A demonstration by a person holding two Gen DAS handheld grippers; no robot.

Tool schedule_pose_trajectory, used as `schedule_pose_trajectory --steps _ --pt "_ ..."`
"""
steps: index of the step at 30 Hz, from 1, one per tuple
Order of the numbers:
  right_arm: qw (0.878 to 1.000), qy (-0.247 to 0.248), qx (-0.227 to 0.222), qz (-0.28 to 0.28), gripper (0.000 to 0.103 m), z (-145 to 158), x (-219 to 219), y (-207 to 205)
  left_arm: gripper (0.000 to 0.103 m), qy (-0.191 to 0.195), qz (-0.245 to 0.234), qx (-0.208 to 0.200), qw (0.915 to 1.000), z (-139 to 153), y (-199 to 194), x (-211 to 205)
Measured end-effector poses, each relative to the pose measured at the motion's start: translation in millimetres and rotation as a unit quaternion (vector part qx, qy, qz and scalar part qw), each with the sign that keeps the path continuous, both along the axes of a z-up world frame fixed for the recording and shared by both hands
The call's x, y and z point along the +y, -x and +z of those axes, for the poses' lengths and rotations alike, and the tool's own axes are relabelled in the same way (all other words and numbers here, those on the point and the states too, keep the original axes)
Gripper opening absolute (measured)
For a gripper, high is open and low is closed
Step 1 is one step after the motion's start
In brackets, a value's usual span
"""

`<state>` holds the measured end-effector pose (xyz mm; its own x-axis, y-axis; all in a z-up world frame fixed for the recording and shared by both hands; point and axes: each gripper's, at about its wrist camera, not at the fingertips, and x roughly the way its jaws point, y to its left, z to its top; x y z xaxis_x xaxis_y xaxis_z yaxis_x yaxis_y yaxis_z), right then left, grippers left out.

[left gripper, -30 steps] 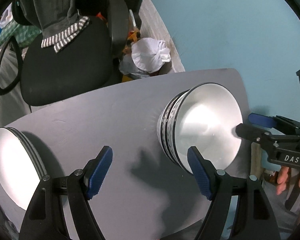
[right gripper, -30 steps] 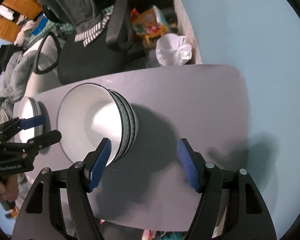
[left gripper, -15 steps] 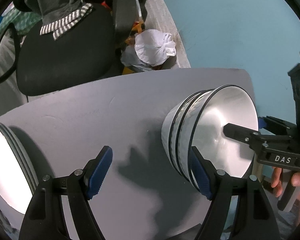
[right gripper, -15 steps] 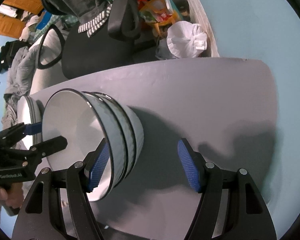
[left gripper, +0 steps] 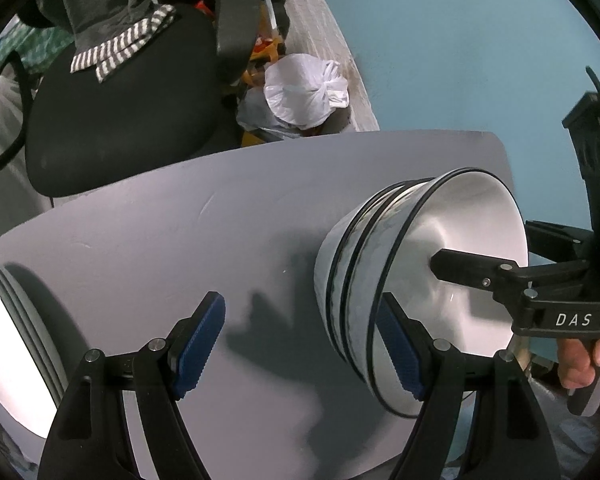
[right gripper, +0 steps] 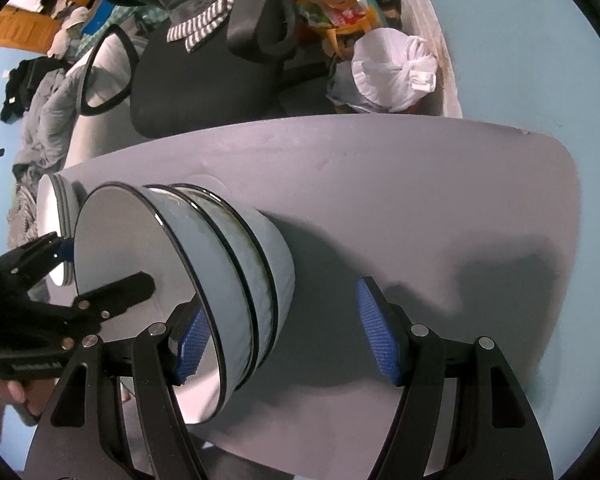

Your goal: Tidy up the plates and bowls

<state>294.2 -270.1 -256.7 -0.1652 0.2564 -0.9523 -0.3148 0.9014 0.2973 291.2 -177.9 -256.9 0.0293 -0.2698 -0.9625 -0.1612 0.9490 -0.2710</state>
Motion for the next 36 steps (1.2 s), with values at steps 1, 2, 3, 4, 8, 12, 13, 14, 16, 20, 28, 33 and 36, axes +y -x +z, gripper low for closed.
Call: schedule_pose_trajectory --steps 1,2,3,4,8,12,13,14,16,20,28,33,36 --pt "1.0 -0.003 0.002 0.0 0.068 -1 1 0 0.078 0.0 0.0 0.002 1.0 -1 0 0" --pt "1.0 -0.005 0.003 0.001 0.068 -1 2 0 0.078 0.002 0.002 0.004 1.0 -2 -1 0" --pt "1.0 -0.006 0.004 0.003 0.068 -1 2 0 0.078 0.004 0.004 0.006 1.0 -3 -2 0" --pt "1.0 -0.006 0.005 0.003 0.068 -1 3 0 0.077 0.006 0.004 0.008 0.9999 -4 -2 0" --pt "1.0 -0.008 0.016 -0.004 0.068 -3 2 -2 0.066 0.034 0.022 0.016 0.9991 -7 -3 6" --pt "0.999 -0.026 0.028 -0.008 0.056 -3 2 -4 0.056 0.077 0.04 0.028 0.9958 -11 -4 13" --pt "0.999 -0.034 0.03 -0.007 0.05 -3 2 -4 0.051 0.084 0.041 0.029 0.9952 -11 -4 13" --pt "0.999 -0.038 0.032 -0.005 0.047 -3 3 -4 0.044 0.094 0.04 0.029 0.9943 -11 -4 13" --pt "0.998 -0.044 0.036 0.0 0.036 -1 6 -4 0.035 0.105 0.033 0.03 0.9935 -10 -5 10" --pt "0.999 -0.036 0.033 0.014 0.036 0 9 -4 0.03 0.108 0.019 0.032 0.9935 -8 -8 5" --pt "0.999 -0.047 0.016 0.018 0.036 1 8 -1 0.03 0.119 0.029 0.039 0.9916 -10 -7 10" --pt "0.999 -0.042 0.016 0.015 0.036 2 9 -1 0.03 0.121 0.034 0.037 0.9914 -11 -7 11" --pt "0.997 -0.046 0.055 -0.015 0.039 -5 4 -5 0.029 0.117 0.031 0.032 0.9922 -10 -6 10"
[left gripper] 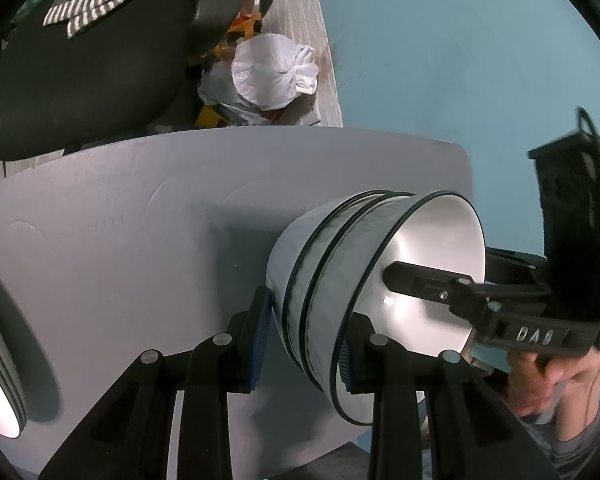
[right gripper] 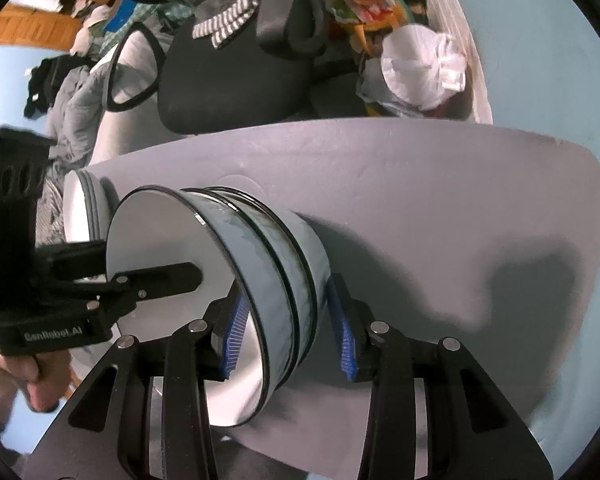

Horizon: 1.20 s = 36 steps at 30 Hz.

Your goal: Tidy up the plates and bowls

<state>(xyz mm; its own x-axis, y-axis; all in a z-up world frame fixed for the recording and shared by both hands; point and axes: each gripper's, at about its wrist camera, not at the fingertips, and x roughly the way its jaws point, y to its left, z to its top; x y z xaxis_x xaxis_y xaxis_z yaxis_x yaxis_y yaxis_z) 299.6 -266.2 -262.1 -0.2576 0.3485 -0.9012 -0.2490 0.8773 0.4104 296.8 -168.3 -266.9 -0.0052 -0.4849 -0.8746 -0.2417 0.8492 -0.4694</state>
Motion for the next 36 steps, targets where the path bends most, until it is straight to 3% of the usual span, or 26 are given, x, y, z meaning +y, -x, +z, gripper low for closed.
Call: schedule_pose_trajectory --steps 4,8,16,36 --pt "0.999 -0.002 0.036 -0.018 0.038 -6 -5 -6 0.029 -0.003 0.001 0.004 1.0 1 1 -1" --pt "1.0 0.014 0.024 0.001 0.036 0 1 -3 0.029 0.0 0.0 0.012 0.9999 1 -1 0" --pt "0.998 0.046 -0.018 0.041 0.021 10 6 3 0.025 -0.009 -0.012 0.0 0.9999 5 -1 -2" --pt "0.999 0.046 -0.018 0.018 0.02 10 8 8 0.025 -0.02 -0.014 -0.001 0.9997 2 4 -3"
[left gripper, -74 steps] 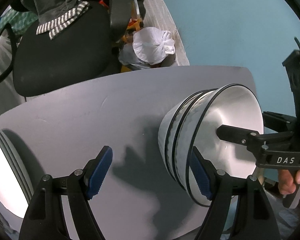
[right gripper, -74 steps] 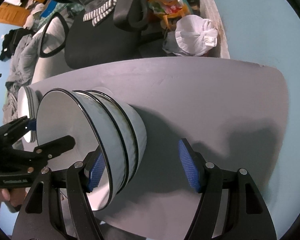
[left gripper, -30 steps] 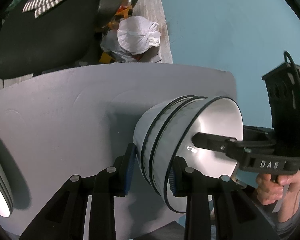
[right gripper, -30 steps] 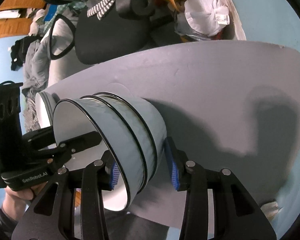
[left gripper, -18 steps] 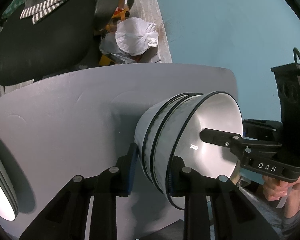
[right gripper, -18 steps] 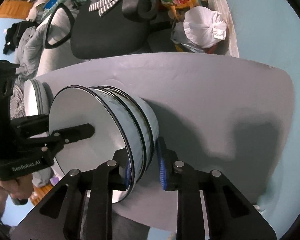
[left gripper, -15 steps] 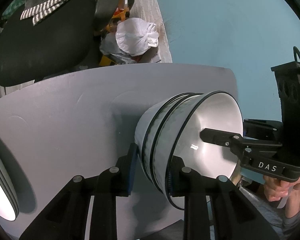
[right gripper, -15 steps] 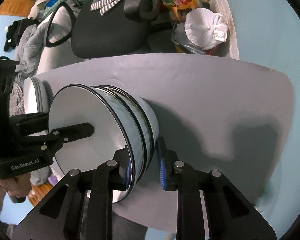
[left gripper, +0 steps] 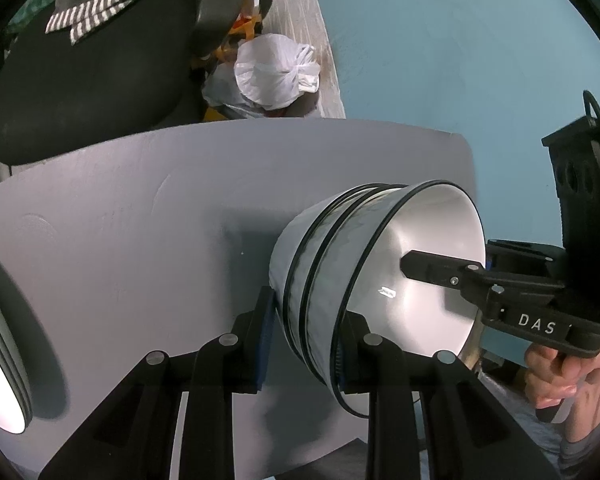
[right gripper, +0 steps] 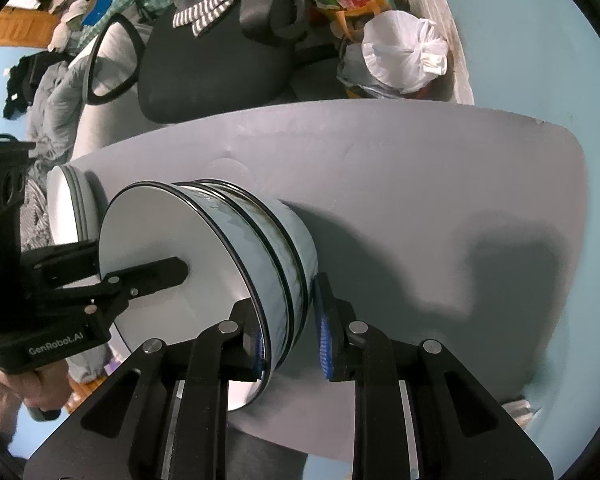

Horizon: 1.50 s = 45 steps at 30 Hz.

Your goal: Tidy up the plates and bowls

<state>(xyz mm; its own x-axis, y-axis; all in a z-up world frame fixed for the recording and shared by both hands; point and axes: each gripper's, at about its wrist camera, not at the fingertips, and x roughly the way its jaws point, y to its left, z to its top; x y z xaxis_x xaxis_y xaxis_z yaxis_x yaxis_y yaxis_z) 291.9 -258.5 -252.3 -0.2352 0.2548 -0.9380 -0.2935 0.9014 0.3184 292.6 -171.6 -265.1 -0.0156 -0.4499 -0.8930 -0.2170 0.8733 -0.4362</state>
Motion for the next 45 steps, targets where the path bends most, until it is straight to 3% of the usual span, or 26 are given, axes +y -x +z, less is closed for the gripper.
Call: schedule_pose_trajectory --steps 23,45 --pt "1.0 0.009 -0.007 0.004 0.02 7 21 16 0.023 0.009 0.014 0.015 0.9997 0 13 17" --pt "0.998 -0.001 -0.004 0.055 0.02 11 105 65 0.021 -0.008 0.061 0.008 0.9981 20 90 92"
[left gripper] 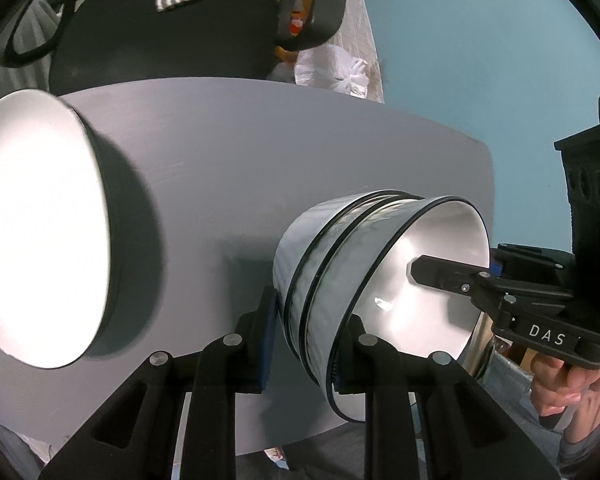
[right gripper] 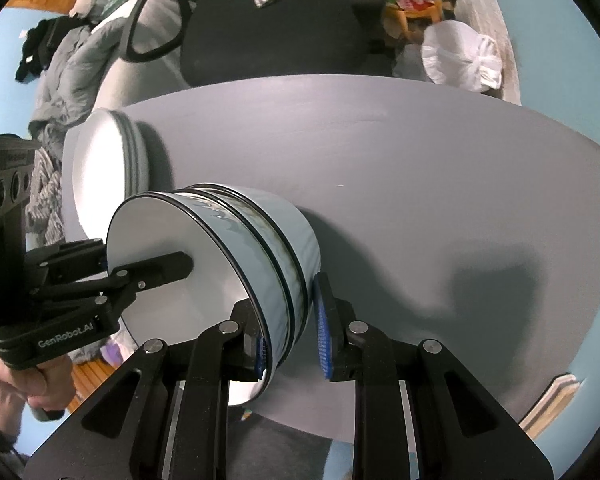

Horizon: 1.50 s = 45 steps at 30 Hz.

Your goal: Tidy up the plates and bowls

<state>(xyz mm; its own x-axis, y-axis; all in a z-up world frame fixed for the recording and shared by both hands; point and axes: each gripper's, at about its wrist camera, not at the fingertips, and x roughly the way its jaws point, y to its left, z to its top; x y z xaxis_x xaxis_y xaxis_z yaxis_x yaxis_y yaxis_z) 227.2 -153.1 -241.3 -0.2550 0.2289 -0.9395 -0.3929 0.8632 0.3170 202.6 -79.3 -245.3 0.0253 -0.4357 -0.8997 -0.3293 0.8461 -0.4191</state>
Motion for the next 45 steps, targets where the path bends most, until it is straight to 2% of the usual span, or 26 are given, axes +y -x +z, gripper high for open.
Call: schedule_pose_trajectory --steps 12,31,38,45 --pt "1.0 -0.007 -0.013 0.018 0.02 15 38 12 0.021 -0.008 0.022 -0.02 0.9995 17 31 35" --pt "0.996 -0.027 -0.038 0.076 0.02 39 128 8 0.021 -0.033 0.081 -0.049 0.9949 57 46 118" --pt "0.995 -0.034 -0.035 0.092 0.02 35 168 10 0.021 -0.04 0.105 -0.045 0.9927 57 63 156" --pt "0.994 -0.033 -0.02 0.102 0.02 16 198 10 0.021 -0.035 0.122 -0.027 0.9916 31 65 188"
